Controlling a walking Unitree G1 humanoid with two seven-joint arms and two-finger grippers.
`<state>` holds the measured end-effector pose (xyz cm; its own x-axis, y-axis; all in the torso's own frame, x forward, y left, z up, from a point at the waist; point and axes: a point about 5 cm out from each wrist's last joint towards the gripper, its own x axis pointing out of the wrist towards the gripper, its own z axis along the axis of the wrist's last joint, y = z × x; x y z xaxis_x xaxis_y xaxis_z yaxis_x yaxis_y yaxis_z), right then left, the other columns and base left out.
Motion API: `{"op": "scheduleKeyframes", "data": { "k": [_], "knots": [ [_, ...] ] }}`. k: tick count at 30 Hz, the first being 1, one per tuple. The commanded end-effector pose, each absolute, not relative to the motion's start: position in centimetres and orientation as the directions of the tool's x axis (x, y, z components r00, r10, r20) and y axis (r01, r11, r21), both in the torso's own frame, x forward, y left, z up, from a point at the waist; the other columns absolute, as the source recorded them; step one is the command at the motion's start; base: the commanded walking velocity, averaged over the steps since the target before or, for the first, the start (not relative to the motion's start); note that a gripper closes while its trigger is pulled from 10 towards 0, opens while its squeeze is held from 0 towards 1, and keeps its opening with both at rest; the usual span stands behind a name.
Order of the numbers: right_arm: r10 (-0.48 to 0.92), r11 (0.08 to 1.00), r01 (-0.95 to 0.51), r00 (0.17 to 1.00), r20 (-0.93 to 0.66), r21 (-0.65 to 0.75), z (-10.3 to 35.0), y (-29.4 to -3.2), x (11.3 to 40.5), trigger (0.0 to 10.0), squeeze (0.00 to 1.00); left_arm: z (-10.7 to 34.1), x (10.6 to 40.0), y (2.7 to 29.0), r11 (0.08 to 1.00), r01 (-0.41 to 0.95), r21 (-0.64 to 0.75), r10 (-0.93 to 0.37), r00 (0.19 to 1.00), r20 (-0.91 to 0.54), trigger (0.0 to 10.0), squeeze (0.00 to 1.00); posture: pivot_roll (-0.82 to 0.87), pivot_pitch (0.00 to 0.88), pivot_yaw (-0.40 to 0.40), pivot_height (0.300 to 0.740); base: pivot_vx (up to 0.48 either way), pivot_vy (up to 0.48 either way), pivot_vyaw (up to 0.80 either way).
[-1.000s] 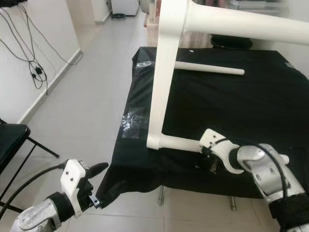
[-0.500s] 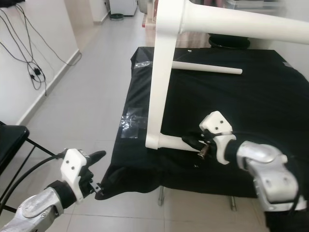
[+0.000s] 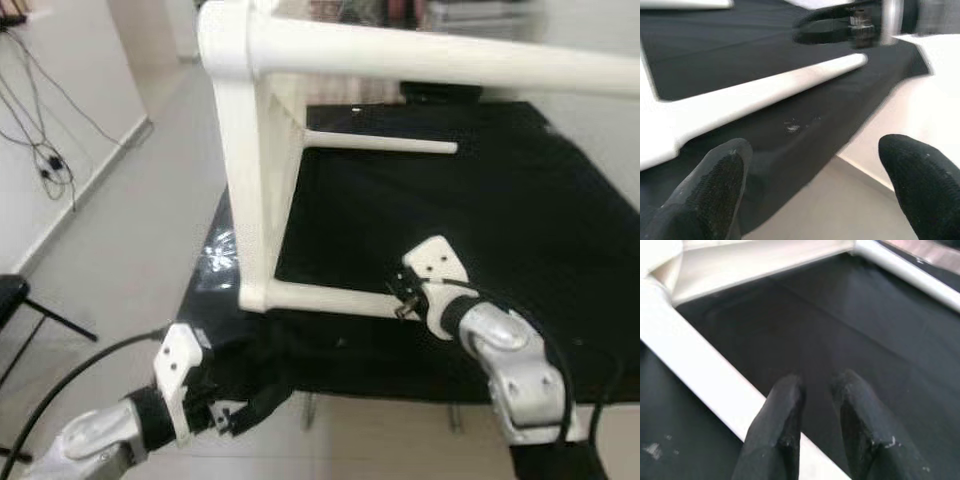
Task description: Building children table
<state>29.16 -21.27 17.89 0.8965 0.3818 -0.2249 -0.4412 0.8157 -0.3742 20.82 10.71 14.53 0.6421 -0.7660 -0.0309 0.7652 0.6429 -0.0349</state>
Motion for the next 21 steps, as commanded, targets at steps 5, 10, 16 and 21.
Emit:
{"op": "scheduleKeyframes", "data": {
  "k": [5,10,16,21],
  "knots": [
    [0.347,0.821,-0.39,0.921,-0.177,-0.418,17.8,-20.5,29.2,10.0,0.0,14.5,21.6,10.9,0.673,0.738,-0.046,-0.74,0.672,-0.026,10.0,0.0,-0.09,0.079,0.008,0.74,0.0,-0.096,0.0],
    [0.357,0.824,-0.388,0.921,-0.154,-0.412,17.2,-18.7,28.9,10.0,0.0,14.9,22.4,10.9,0.695,0.718,-0.03,-0.719,0.695,-0.009,10.0,0.0,-0.09,0.071,0.01,0.74,0.0,-0.263,0.0],
    [0.318,0.864,-0.331,0.943,-0.098,-0.38,17.1,-17.8,28.8,10.0,0.0,14.7,24.0,11.9,0.8,0.599,-0.003,-0.599,0.8,-0.011,10.0,0.0,-0.09,0.063,0.01,0.74,0.0,0.0,0.0],
    [0.316,0.906,-0.302,0.949,0.001,-0.296,17.7,-16.3,28.7,10.0,0.33,14.6,25.3,13.0,0.874,0.484,0.044,-0.484,0.875,-0.015,10.0,0.0,-0.09,0.053,0.011,0.74,0.0,0.0,0.0]
  ]
}}
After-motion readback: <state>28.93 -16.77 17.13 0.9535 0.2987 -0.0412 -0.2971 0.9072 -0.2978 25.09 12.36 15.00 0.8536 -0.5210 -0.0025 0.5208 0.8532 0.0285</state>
